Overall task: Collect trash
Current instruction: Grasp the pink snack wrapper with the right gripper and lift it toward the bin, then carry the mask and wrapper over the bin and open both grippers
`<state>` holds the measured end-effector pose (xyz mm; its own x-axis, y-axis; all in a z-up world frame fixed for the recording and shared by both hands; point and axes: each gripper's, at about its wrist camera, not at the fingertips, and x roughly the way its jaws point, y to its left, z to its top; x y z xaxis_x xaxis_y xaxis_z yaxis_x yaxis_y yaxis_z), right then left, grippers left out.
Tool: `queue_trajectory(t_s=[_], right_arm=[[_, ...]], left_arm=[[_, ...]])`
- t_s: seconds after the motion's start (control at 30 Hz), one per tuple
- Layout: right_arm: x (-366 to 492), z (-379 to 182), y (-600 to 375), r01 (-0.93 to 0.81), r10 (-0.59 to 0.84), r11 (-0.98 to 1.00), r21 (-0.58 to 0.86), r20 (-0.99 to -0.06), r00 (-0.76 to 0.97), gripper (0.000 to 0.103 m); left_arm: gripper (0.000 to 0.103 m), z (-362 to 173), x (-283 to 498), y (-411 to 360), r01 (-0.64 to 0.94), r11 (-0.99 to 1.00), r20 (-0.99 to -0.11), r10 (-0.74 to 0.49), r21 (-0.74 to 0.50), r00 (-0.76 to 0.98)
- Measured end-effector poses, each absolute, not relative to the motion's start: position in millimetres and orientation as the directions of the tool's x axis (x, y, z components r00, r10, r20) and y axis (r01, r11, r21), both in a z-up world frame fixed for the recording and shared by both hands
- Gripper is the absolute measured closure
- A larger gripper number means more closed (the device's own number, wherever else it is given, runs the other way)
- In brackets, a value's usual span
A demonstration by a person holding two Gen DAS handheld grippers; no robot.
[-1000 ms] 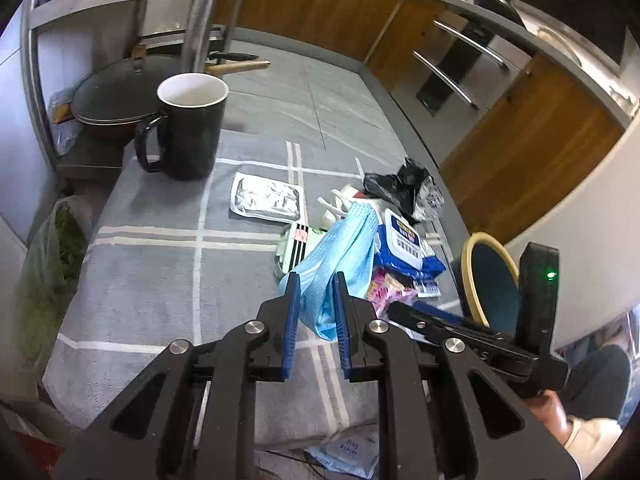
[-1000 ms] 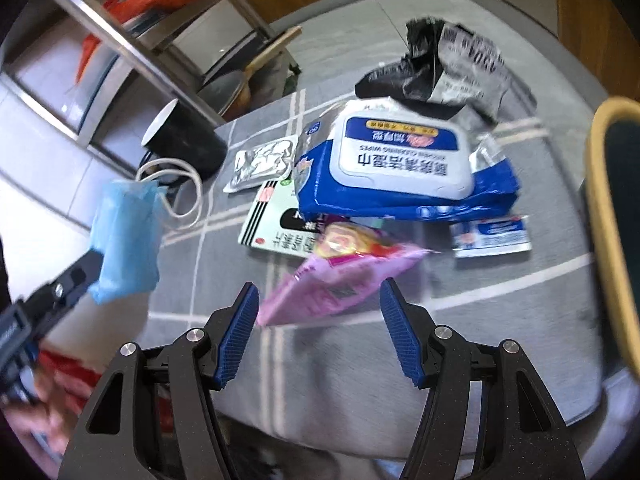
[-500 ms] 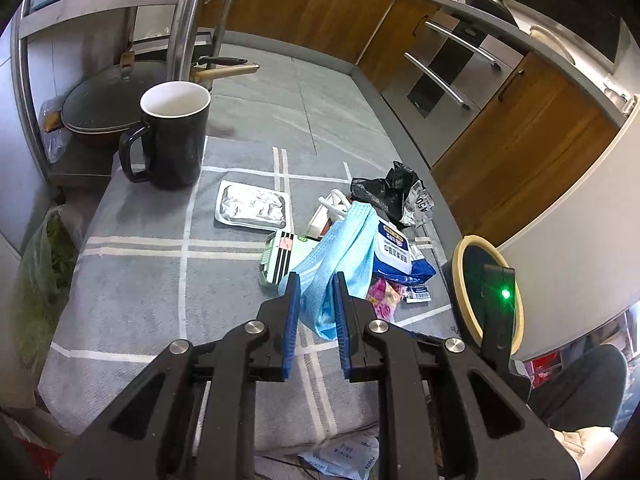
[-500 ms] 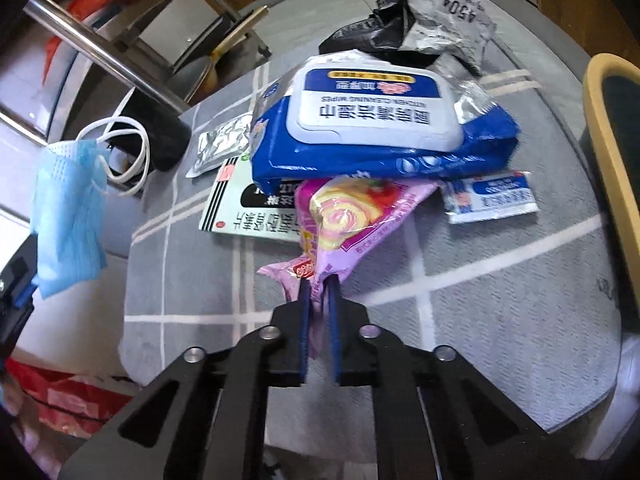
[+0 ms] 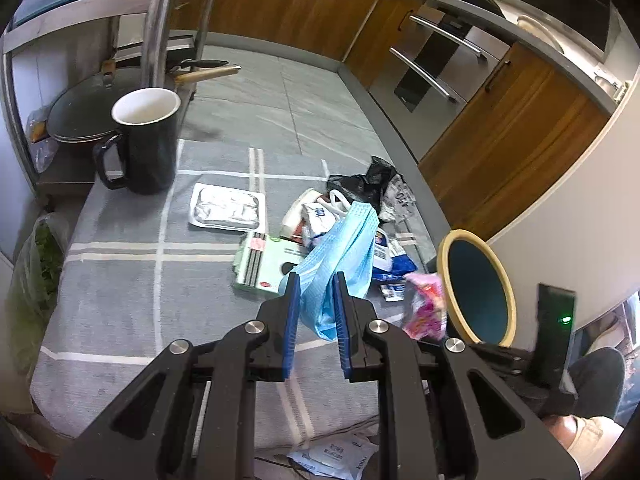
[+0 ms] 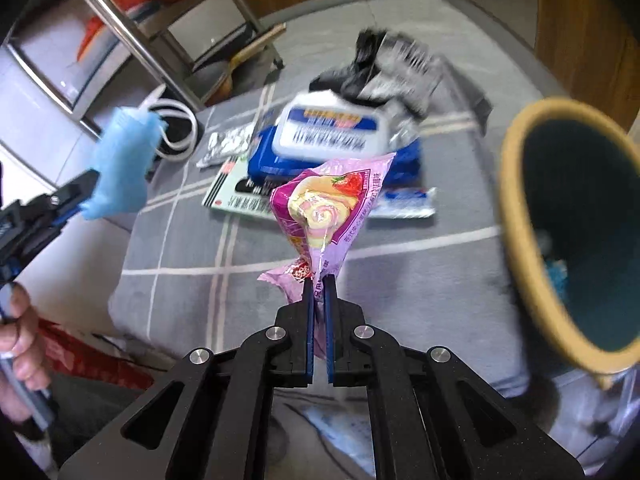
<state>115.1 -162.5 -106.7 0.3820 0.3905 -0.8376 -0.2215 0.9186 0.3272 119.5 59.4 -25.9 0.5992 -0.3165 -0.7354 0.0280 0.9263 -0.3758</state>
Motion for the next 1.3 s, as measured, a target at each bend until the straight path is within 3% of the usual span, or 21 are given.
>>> queue_trajectory(t_s=[0.5,1.3], right_arm=[[98,-47,-240,-0.190,0.276,0.961,0.201,-0.747,0.605,0.097],[86,-51,-331,-0.011,0.156,0.979,0.201,-0.724,0.672,0.097]], left_arm=[[0.087,-9,134,-21,0.184,0.917,-0.712,-0.391,-0.353,0.584],[0.087,-24,166,-155,0.343,0.871,-0.725,-0.485,-0.351,0.489]])
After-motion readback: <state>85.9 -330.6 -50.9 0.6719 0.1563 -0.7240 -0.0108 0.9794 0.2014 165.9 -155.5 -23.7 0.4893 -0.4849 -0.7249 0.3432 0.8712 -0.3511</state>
